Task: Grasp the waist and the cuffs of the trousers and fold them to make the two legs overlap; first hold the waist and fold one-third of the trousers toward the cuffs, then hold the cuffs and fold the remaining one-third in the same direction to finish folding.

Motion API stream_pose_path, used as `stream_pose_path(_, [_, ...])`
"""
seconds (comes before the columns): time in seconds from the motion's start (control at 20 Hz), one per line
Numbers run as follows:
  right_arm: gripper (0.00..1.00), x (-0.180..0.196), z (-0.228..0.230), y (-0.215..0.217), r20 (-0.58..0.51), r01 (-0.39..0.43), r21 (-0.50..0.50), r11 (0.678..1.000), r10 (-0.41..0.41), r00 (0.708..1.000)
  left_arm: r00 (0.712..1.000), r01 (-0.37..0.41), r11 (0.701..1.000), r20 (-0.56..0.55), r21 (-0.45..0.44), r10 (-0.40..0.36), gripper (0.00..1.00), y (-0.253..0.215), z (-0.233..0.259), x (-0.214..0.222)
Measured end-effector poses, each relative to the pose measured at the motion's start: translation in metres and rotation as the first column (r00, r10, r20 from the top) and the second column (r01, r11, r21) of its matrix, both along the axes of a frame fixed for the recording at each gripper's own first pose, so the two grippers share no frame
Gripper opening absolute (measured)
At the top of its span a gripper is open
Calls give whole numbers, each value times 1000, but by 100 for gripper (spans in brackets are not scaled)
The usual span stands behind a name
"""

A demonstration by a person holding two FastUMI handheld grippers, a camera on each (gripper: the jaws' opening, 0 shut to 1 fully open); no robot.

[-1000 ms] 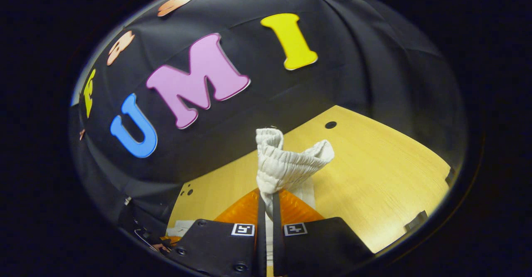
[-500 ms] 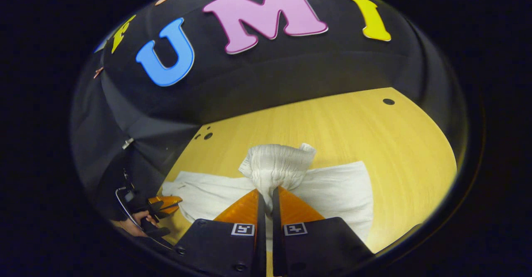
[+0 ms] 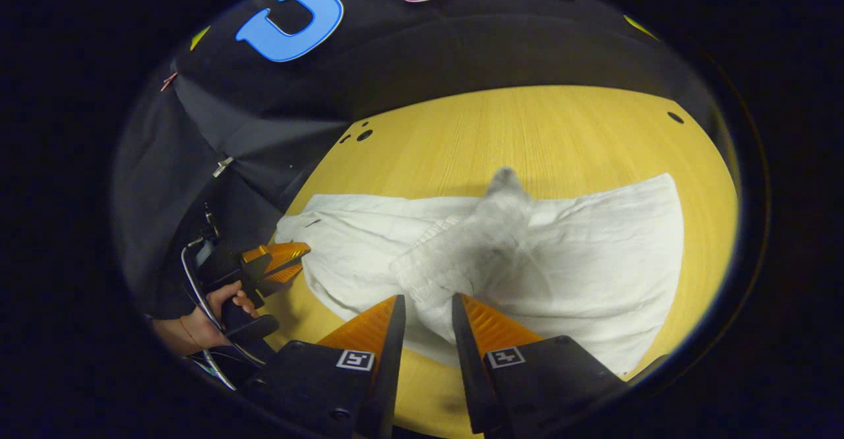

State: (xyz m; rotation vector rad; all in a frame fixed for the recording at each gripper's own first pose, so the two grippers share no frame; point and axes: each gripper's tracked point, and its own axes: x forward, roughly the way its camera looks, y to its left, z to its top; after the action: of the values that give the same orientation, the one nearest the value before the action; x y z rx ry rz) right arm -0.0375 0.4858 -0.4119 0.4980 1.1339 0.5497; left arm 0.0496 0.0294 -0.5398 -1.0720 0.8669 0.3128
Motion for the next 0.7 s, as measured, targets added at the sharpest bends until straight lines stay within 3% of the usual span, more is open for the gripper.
stream_pose_path(0.15, [53,-3,9,3,-21,11,55,998,-10,1000,1000,-3,1000,-3,1,3,6,0,0,-1])
stream_pose_path(0.3, [53,4,13,-17,-18,56,55,997,-55,998,1000,-16,1000,-3,-5,16,6,0,0,0])
stream_pose_path(0.35, [63,6,13,-28,-21,83,55,995,-82,996,1000,-25,1000,0,-14,25,6,0,1,0])
stream_pose_path(0.4, [53,10,12,-40,-22,113,49,992,-112,993,999,-34,999,16,-34,35,6,0,5,1])
stream_pose_path(0.55, [53,17,8,-91,-17,213,30,977,-212,977,990,-53,995,128,-89,64,6,-2,34,15])
stream_pose_path(0.7, [53,19,11,-144,-13,310,11,951,-310,951,984,-26,996,176,-81,40,6,-11,55,23])
